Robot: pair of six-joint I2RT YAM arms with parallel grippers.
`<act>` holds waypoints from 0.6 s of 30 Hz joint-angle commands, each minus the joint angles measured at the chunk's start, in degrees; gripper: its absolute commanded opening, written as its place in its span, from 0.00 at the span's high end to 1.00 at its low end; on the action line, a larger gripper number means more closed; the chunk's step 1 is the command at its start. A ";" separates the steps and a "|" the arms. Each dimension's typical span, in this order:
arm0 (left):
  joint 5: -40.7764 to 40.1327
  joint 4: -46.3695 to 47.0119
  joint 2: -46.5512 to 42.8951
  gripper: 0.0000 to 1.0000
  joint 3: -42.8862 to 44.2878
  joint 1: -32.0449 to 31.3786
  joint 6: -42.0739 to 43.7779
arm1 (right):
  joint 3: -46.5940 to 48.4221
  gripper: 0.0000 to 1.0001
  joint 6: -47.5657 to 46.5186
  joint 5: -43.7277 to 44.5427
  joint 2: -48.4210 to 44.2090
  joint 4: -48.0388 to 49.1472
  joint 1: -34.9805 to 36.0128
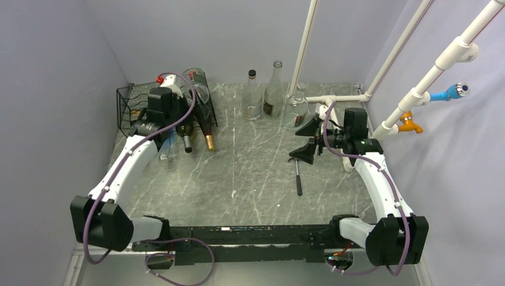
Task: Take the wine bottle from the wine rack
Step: Pick up the wine bottle from the wine rack.
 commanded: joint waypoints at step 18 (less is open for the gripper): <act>-7.07 3.66 13.04 0.01 9.43 0.56 5.09 | -1.92 0.01 0.49 -3.88 -1.37 5.32 -1.58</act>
